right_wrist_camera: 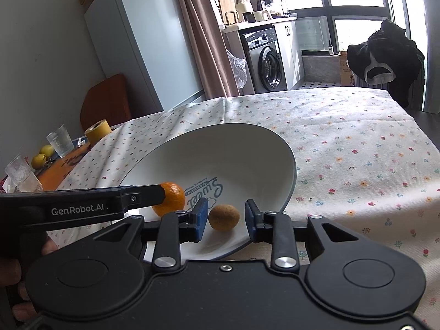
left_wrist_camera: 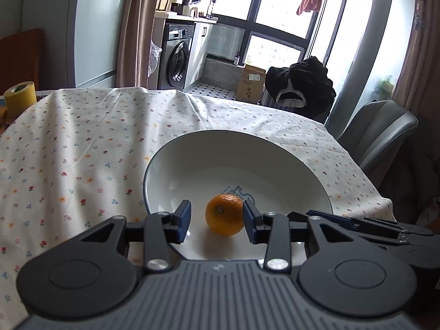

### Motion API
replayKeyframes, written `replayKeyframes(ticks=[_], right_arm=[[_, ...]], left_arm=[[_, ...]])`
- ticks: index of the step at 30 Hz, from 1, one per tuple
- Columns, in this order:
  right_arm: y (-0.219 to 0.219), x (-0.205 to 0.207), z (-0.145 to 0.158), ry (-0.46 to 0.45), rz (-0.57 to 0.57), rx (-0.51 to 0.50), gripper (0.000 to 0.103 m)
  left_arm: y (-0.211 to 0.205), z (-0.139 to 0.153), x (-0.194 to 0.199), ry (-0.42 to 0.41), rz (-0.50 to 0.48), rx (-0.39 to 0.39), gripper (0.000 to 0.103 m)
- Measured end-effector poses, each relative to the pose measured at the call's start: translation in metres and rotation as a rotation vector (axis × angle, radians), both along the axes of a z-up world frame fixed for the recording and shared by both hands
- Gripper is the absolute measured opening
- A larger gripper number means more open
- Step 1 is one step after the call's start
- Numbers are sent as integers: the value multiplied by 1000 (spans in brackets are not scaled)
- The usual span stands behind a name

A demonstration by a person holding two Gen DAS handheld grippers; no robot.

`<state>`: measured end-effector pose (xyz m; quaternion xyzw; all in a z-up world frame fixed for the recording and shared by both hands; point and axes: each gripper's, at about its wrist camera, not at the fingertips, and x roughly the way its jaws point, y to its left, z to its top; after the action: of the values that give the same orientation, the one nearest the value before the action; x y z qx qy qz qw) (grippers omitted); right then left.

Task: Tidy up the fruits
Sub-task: 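Carry the orange into the white bowl and open the left tool while the right tool releases the kiwi there, then withdraw both open tools from the bowl back toward the loose fruit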

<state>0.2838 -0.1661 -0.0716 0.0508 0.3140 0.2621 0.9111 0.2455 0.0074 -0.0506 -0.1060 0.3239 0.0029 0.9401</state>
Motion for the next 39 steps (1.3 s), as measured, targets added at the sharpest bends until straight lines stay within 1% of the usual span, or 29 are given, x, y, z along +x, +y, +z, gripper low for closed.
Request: replayKeyframes(ticks=[2,3,4,5,7,8,9,10,11,15,16,17,19,21,25,28,30,33,37,39], right_arm=[[-2,-4,3,-5,-6,5,31],[-3,-6,5,-8,-6,10,33],[-4,-9,7,-14,-4,14,37],[-6,-12,9,-21,-5,17,39],[-8,-18,14,-38,-14,24,49],[-10,-20,16,-44,-17,32,51],[-11,-22,18,-47,-18,40,55],[-13,-25,21,-51,-20,49,59],[-14,-27,23,-57,-20,58,61],[-20,-38,32,-97,-24,93,85],[-22,-40,33,-100,-28,101,90],[-24,-41,34,-101,-31,109,92],[-26,-44,37,-105,-35,118,102],[-28,-48,40,-115,-40,122,103],[-29,-54,41,-113,-40,126,103],[-29,-59,42,-101,-38,135,103],[-29,-63,43,-109,-43,131,103],[-30,-68,45,-122,-50,121,103],[-32,-72,46,-117,-57,124,103],[-31,-73,47,-117,-66,118,103]], left_arm=[[3,6,-5,-1,25,5,42],[4,9,-10,-13,38,7,46],[6,12,-15,-27,48,5,52],[8,15,-20,-36,55,0,56],[13,20,-28,-47,69,-10,71],[14,23,-33,-52,81,-9,75],[16,26,-37,-54,97,-7,82],[18,29,-42,-54,119,-5,85],[20,31,-47,-56,133,-4,86],[28,39,-67,-69,191,-8,92],[29,40,-71,-73,205,-8,93],[30,41,-74,-77,213,-10,94],[32,44,-80,-89,218,-8,99],[33,46,-88,-110,227,1,103],[33,50,-99,-151,229,2,103],[30,53,-106,-170,187,-6,103],[28,55,-110,-182,181,5,103],[26,56,-117,-229,167,6,103],[27,55,-124,-255,168,-29,103],[27,53,-129,-282,173,-43,103]])
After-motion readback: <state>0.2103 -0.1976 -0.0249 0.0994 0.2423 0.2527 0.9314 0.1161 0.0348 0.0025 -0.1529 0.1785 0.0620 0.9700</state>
